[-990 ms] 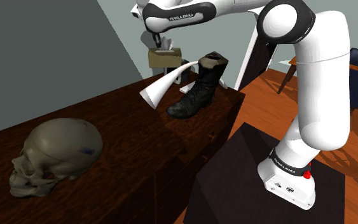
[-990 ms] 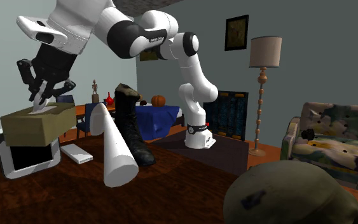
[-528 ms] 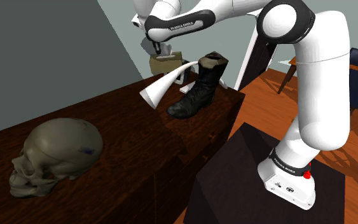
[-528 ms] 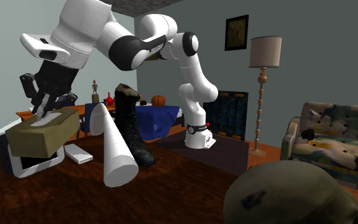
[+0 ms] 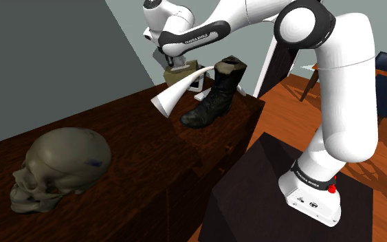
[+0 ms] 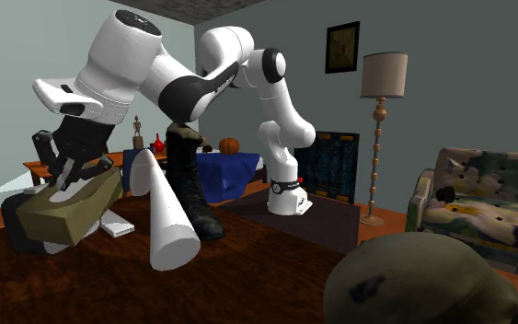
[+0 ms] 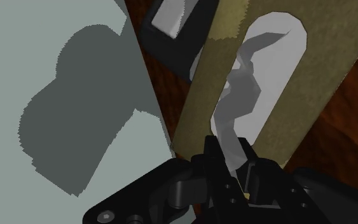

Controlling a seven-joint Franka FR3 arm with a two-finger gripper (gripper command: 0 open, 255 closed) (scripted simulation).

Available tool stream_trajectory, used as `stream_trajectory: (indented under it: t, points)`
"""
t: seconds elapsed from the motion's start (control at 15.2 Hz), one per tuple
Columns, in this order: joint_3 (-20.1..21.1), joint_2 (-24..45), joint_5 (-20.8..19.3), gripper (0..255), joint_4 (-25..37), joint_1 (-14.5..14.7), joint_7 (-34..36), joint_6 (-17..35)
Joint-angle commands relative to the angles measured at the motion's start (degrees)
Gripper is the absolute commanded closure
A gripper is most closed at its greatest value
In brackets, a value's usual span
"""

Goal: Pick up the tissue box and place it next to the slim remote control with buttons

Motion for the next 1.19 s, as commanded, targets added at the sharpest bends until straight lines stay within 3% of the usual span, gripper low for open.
stream_trajectory:
  t: [0.0,0.59,1.12]
  points:
    - [-0.16,0.31,-0.41,255,-0.98,-0.03,0.85,1.08]
    - [-0.91,2.58,-2.29,255,-3.87,0.08,4.41,5.28]
    - [-0.94,2.68,-2.36,255,-3.95,0.08,4.54,5.42]
